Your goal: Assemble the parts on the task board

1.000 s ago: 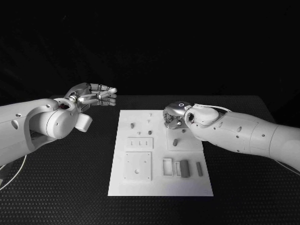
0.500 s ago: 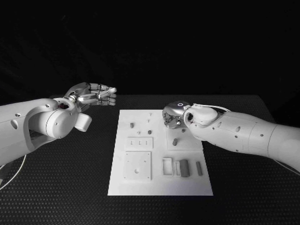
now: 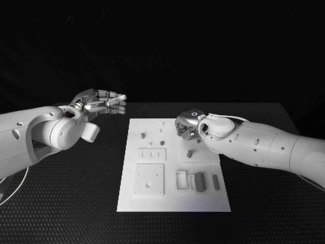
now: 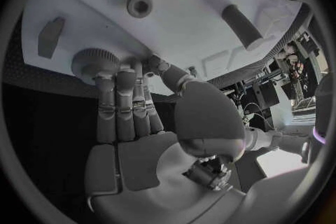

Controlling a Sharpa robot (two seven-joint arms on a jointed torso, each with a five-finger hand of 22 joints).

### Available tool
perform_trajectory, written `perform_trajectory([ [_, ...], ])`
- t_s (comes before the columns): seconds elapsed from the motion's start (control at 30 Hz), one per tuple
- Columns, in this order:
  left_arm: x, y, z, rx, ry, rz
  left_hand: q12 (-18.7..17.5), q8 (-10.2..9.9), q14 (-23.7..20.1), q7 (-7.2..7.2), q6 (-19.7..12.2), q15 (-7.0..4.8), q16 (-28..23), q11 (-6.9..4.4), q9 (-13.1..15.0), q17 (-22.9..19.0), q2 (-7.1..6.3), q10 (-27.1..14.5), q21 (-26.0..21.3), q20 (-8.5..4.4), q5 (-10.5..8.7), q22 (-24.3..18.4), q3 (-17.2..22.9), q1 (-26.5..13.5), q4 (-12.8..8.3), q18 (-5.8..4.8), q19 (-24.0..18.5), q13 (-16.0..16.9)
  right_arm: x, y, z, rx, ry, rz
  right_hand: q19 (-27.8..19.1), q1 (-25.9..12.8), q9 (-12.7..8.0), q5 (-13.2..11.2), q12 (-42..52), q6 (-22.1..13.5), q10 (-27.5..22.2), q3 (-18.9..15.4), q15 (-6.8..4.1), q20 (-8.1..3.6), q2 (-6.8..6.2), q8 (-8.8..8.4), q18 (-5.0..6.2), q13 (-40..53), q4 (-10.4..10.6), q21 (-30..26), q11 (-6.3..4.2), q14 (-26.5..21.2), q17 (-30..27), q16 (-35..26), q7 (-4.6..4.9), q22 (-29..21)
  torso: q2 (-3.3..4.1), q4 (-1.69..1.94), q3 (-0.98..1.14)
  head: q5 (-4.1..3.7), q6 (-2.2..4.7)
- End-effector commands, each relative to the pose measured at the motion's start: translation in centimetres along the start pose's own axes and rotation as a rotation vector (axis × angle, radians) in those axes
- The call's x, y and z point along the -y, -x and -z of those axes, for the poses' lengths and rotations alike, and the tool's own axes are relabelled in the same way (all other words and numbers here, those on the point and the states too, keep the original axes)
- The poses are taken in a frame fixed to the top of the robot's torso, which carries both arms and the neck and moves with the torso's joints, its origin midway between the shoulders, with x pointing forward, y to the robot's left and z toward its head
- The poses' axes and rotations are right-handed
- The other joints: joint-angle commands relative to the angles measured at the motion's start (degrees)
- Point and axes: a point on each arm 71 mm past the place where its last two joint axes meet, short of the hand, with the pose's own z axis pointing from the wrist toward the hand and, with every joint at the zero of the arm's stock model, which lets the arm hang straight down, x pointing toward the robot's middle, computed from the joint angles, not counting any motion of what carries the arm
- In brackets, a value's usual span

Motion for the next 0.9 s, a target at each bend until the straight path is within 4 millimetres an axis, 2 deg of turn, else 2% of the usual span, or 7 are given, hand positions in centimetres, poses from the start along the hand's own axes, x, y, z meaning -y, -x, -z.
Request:
perform_trajectory([
  [0.03,0.2,-0.2,0.0,-0.017,-0.01,-0.002,-0.22,-0.19,0.4,2.12,0.39,0.09,-0.24,0.07,-0.06,0.06,-0.22,-0.21,-0.22,0.05,-0.28,-0.07,-0.32,-0.23,-0.09,0.8,0.25,-0.08,-0.6,-0.9,0.2,-0.023,0.021,0.017,0.14,0.79,1.21,-0.12,0.39,0.79,0.55,0.05,-0.32,-0.29,0.39,0.22,5.71,0.35,-0.14,0.3,-0.01,0.17,-0.05,0.36,0.08,1.19,-0.02,0.04,-0.04,-0.07,0.04],
  [0.27,0.2,-0.2,0.0,-0.018,-0.011,-0.002,-0.23,-0.21,0.4,2.12,0.4,0.08,-0.26,0.07,-0.06,0.07,-0.22,-0.2,-0.24,0.04,-0.28,-0.08,-0.32,-0.22,-0.1,0.8,0.26,-0.08,-0.6,-0.6,0.2,0.01,0.014,0.009,0.23,0.61,1.44,-0.17,0.43,1.12,0.81,-0.2,-0.42,-0.32,0.28,0.25,5.71,0.84,-0.05,0.51,-0.11,0.29,-0.05,0.49,0.0,1.18,0.0,0.01,-0.06,-0.1,0.26],
  [0.43,0.2,-0.1,0.0,-0.018,-0.011,-0.004,-0.25,-0.21,0.41,2.12,0.41,0.08,-0.27,0.07,-0.06,0.07,-0.21,-0.19,-0.25,0.04,-0.28,-0.08,-0.32,-0.22,-0.1,0.8,0.27,-0.08,-0.7,-0.4,0.2,0.034,0.006,0.003,0.52,-0.98,1.71,-0.14,0.46,1.56,1.17,-0.74,-0.56,-0.3,-0.18,0.23,5.71,1.48,0.23,0.77,-0.25,0.51,-0.05,0.67,-0.21,1.12,-0.03,0.04,-0.07,-0.12,0.47],
  [0.67,0.1,0.0,0.0,-0.011,-0.007,-0.019,-0.27,-0.23,0.43,2.13,0.42,0.07,-0.29,0.07,-0.06,0.09,-0.19,-0.17,-0.27,0.03,-0.27,-0.09,-0.3,-0.16,-0.12,0.81,0.29,-0.08,-0.8,1.4,-0.1,0.123,-0.061,-0.001,0.89,-1.13,2.04,-0.11,0.49,2.13,1.61,-0.45,-0.81,-0.56,-0.53,0.23,5.71,2.22,0.15,1.08,-0.5,0.84,0.0,0.95,-0.46,1.11,-0.01,0.15,-0.14,-0.09,0.87],
  [0.9,0.1,-0.1,0.0,-0.012,-0.004,-0.019,-0.29,-0.25,0.43,2.15,0.44,0.07,-0.31,0.08,-0.07,0.1,-0.2,-0.16,-0.29,0.03,-0.27,-0.1,-0.29,-0.1,-0.13,0.81,0.3,-0.08,-1.7,3.0,-0.8,0.169,-0.071,-0.028,1.03,-1.27,2.17,-0.11,0.47,2.33,1.76,-0.37,-0.89,-0.65,-0.78,0.2,5.71,2.52,0.19,1.19,-0.57,0.94,0.01,1.02,-0.54,1.1,-0.02,-0.01,-0.11,0.24,1.2],
])
